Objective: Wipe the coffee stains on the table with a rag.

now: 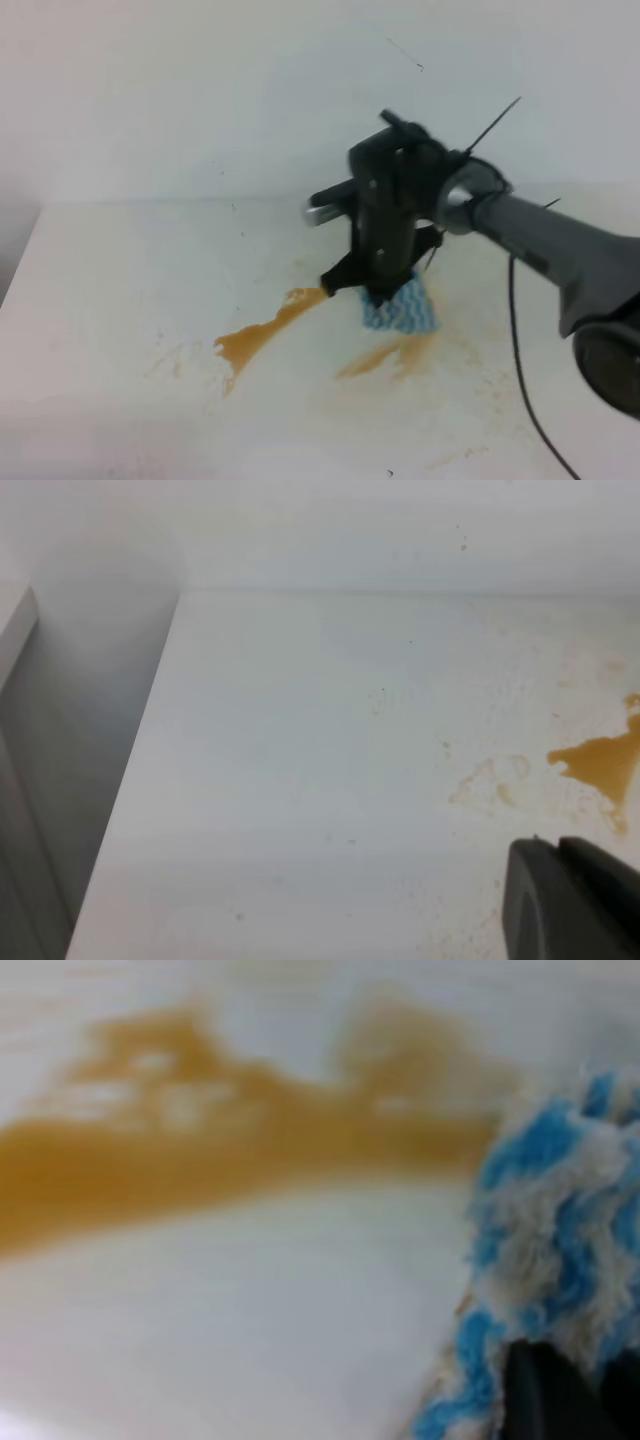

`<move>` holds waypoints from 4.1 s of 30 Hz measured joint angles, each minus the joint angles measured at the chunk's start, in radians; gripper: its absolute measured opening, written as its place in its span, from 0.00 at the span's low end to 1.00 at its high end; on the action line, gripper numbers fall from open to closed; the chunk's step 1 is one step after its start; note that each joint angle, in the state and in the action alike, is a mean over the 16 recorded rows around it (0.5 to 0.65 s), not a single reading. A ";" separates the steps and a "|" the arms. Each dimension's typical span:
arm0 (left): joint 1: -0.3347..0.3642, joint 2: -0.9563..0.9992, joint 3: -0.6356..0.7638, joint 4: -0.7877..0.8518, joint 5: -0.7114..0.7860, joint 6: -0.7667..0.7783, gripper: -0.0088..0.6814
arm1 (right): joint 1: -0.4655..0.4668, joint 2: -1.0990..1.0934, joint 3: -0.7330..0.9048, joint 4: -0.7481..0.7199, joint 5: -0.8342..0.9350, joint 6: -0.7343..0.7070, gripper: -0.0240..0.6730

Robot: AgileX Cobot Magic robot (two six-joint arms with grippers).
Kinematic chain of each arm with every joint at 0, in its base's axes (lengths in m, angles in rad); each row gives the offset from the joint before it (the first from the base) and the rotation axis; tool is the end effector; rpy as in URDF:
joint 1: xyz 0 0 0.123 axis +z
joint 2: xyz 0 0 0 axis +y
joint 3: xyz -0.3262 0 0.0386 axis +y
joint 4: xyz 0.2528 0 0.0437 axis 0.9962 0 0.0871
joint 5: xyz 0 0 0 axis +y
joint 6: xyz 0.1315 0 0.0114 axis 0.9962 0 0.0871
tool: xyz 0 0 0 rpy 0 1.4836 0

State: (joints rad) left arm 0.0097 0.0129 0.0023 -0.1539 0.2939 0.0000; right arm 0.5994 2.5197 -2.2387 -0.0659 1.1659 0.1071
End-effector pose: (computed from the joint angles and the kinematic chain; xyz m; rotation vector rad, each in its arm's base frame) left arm 0.0565 -0.0053 0.1770 -0.1087 1.7880 -0.1385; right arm 0.4753 0.3151 0.1247 -0.7396 2.8266 0.0203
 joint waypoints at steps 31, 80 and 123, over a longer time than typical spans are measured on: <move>0.000 0.000 -0.002 0.001 0.001 0.000 0.01 | 0.011 -0.009 0.003 0.009 0.044 -0.037 0.08; 0.000 0.000 -0.002 0.001 0.001 0.000 0.01 | 0.198 -0.115 0.219 0.260 -0.164 -0.157 0.08; 0.000 0.000 0.000 0.001 0.007 0.000 0.01 | -0.098 0.128 -0.242 0.069 -0.009 0.014 0.08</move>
State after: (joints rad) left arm 0.0097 0.0129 0.0023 -0.1524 0.3007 0.0000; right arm 0.5011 2.6475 -2.4803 0.0030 1.1574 0.1214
